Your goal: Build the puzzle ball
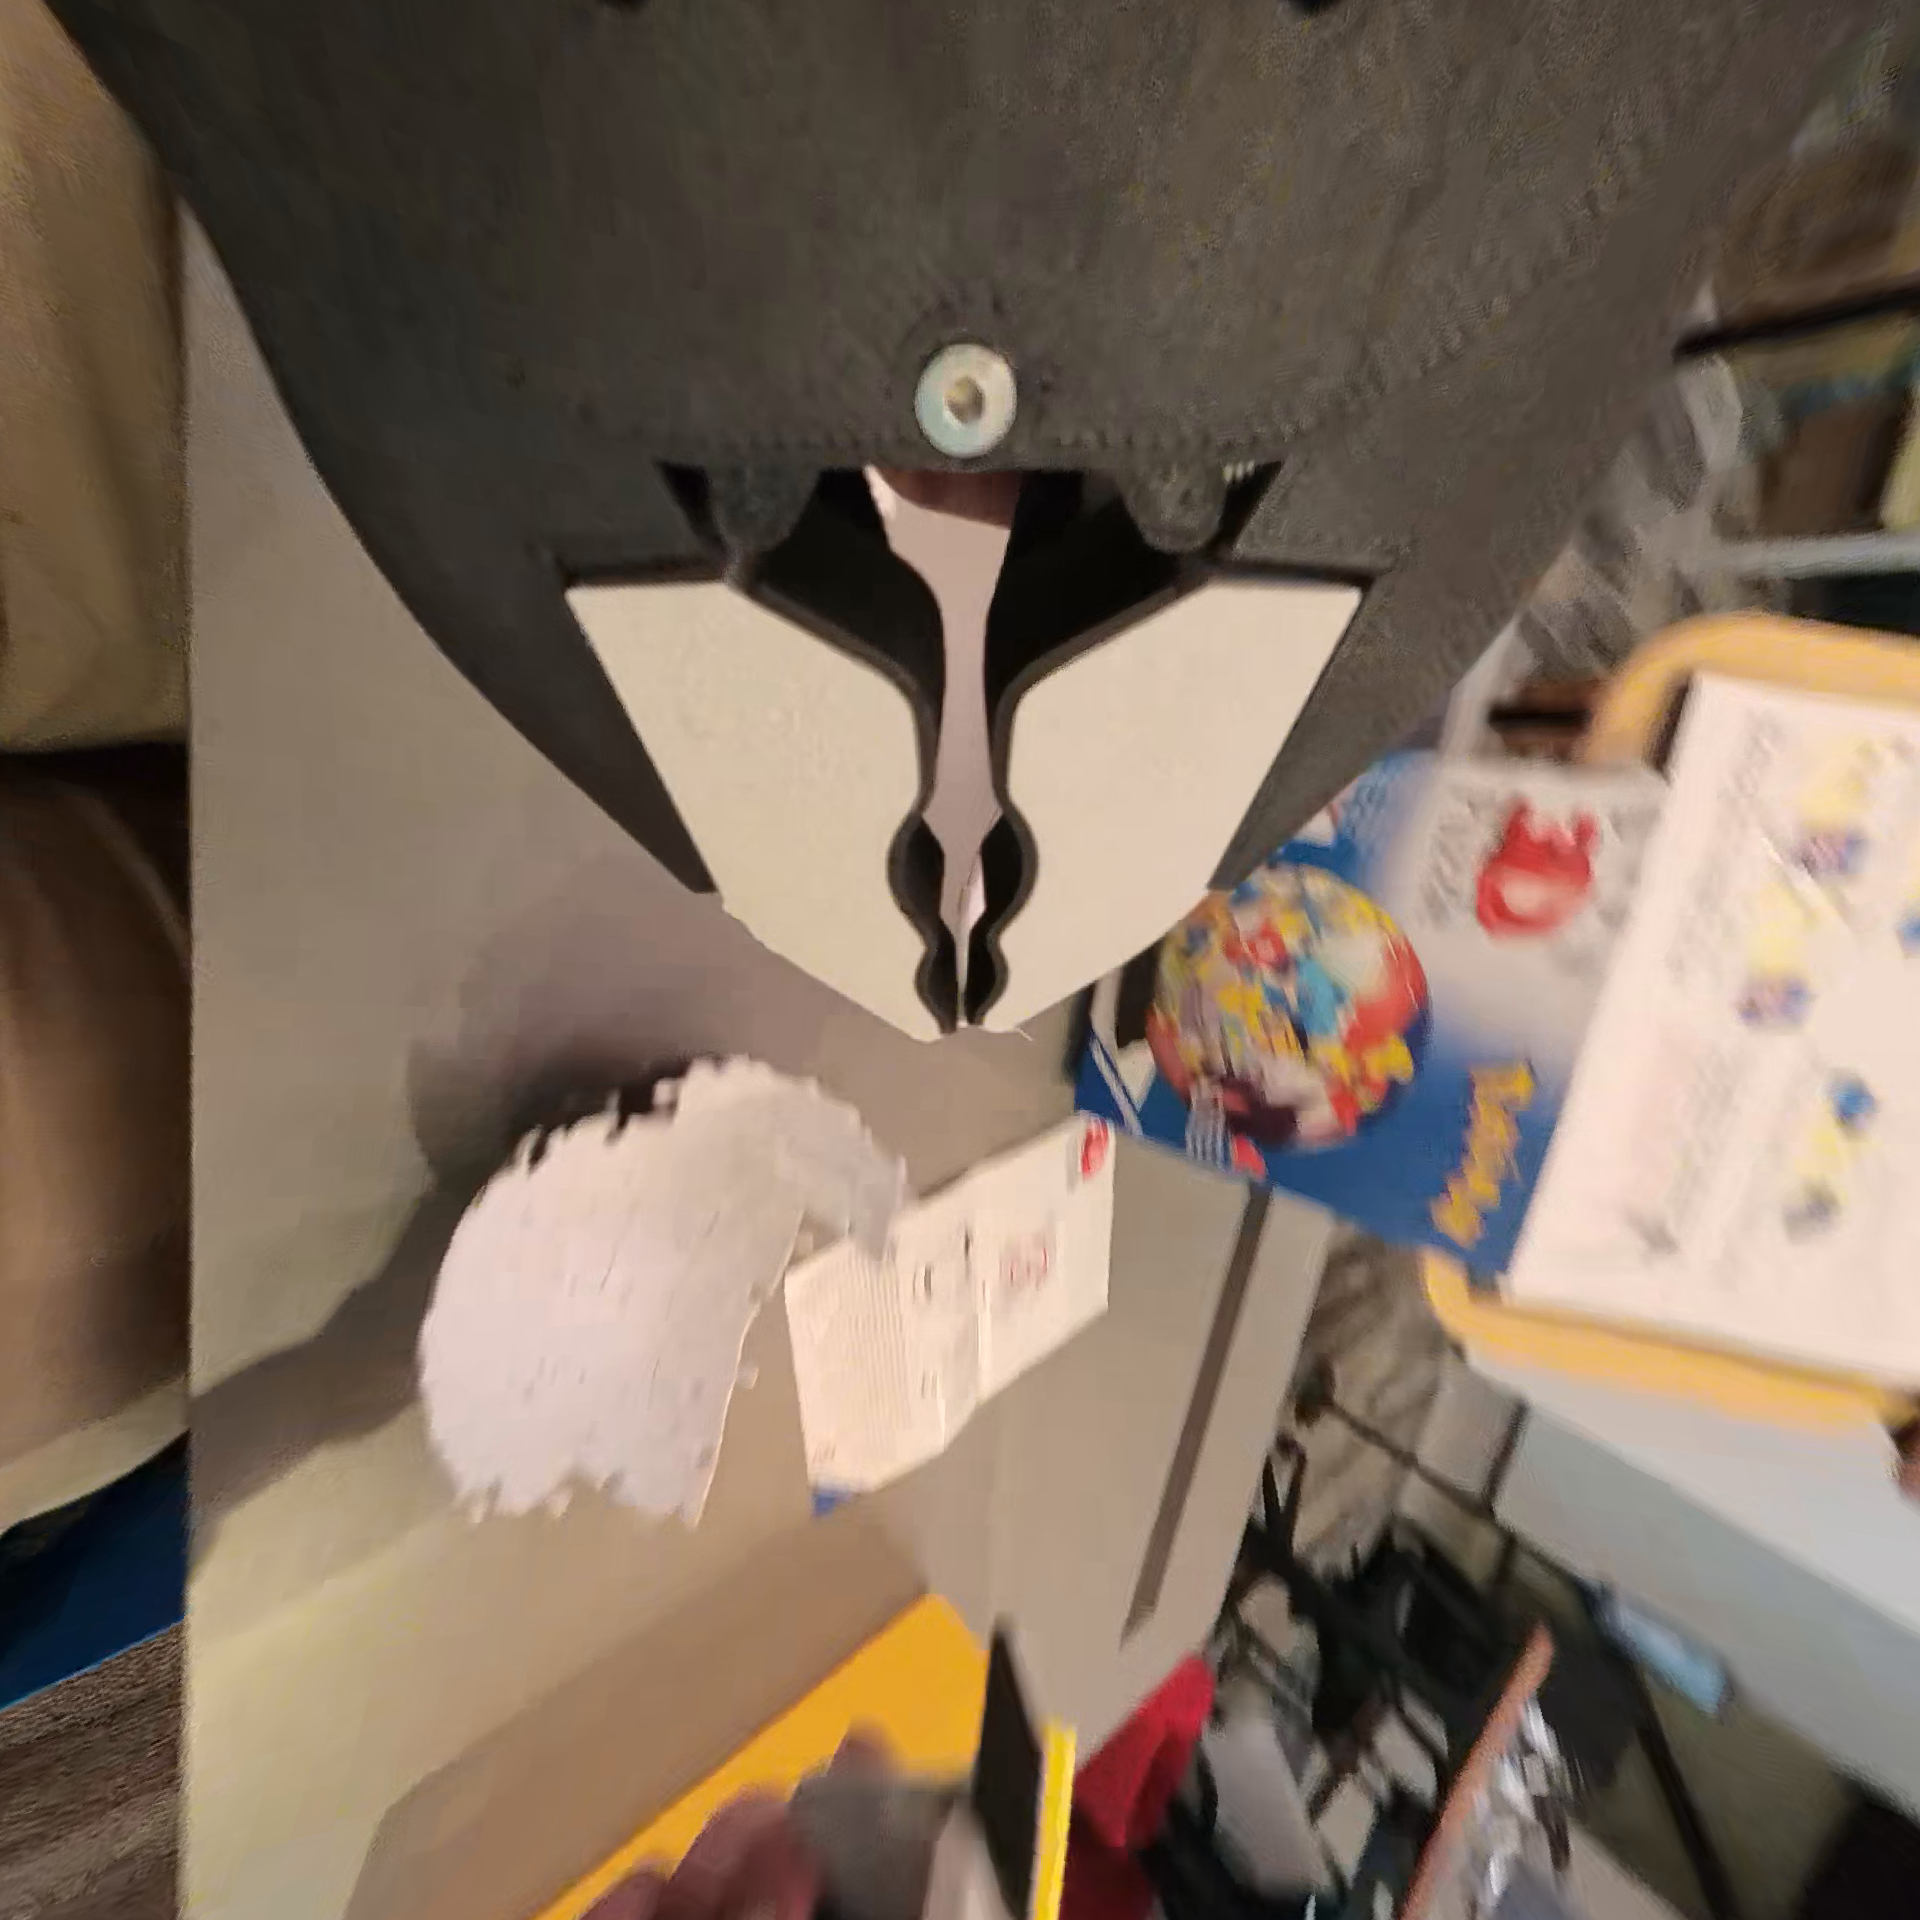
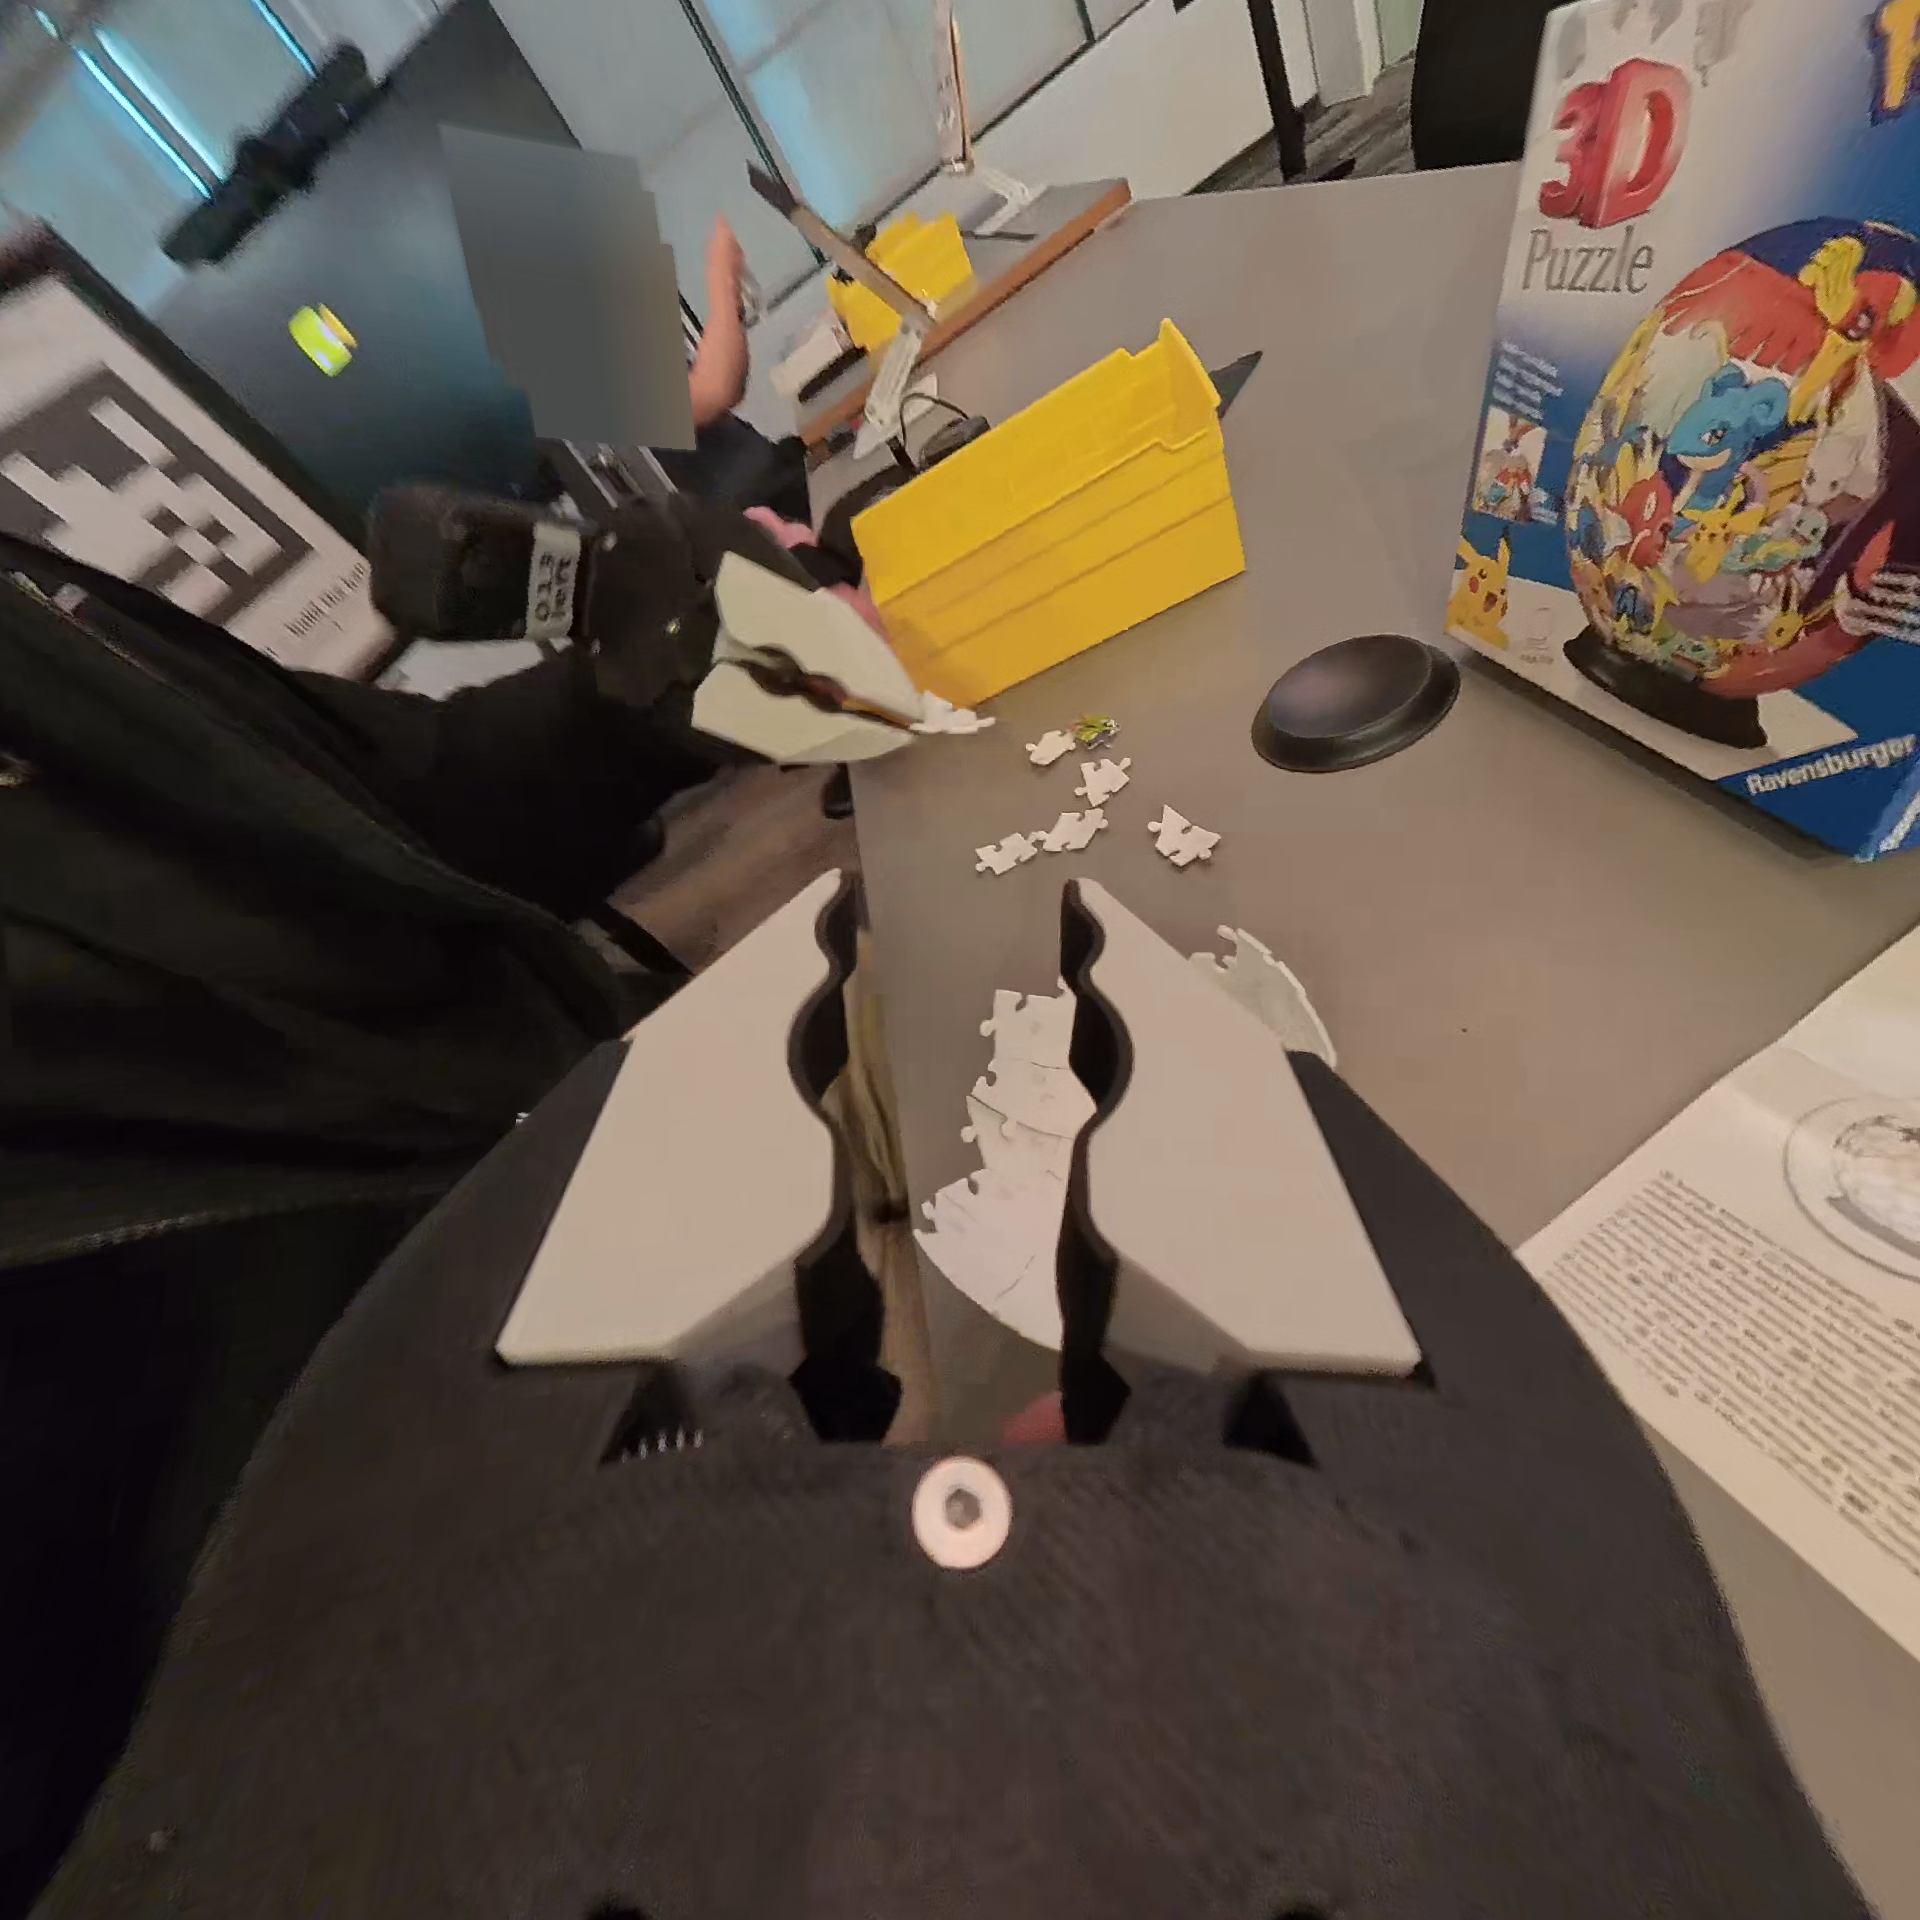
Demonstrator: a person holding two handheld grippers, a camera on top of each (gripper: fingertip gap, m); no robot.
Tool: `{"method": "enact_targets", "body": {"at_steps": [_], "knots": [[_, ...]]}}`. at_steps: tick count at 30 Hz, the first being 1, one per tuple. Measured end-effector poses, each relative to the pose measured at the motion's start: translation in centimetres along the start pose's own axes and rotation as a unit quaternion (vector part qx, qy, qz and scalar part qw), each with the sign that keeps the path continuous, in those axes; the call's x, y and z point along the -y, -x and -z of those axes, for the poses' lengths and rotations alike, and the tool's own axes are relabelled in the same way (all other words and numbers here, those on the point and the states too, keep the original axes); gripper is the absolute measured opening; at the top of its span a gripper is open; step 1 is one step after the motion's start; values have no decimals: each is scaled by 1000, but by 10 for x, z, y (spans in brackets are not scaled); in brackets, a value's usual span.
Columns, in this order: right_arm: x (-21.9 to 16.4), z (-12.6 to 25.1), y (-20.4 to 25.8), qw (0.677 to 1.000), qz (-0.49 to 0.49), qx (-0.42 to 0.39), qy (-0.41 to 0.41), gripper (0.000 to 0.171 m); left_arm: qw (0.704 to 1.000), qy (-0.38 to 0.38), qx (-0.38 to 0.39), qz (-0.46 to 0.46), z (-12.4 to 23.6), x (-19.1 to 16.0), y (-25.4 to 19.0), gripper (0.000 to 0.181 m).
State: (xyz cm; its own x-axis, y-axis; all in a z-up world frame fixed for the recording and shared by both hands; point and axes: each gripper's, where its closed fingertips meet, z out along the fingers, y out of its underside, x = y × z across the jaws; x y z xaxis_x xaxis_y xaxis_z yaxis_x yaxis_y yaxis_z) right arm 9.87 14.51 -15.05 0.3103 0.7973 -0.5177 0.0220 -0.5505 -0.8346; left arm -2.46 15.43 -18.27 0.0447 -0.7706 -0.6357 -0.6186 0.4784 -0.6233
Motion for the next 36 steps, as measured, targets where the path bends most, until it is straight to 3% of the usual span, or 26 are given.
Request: {"method": "enact_targets", "body": {"at_steps": [1,7,16,22,30,36], "knots": [[5,5,-3,1000,-18,8,-13,38,999,-20,1,-31,-3,18,0,0],[2,-5,-4,997,-66,47,2,39,966,-101,17,-238,-29,91,-14,2],[-5,-20,20,981,-98,163,43,35,914,-119,19,-388,-48,109,-25,1],[-14,-24,26,977,-71,180,88,5,905,-127,6,-405,-54,110,-31,1],[-19,-15,4,989,-37,114,87,1,919,-113,-13,-378,-68,85,-29,3],[-28,-16,-26,996,-14,40,80,0,953,-81,-28,-292,-86,59,-23,2]]}}
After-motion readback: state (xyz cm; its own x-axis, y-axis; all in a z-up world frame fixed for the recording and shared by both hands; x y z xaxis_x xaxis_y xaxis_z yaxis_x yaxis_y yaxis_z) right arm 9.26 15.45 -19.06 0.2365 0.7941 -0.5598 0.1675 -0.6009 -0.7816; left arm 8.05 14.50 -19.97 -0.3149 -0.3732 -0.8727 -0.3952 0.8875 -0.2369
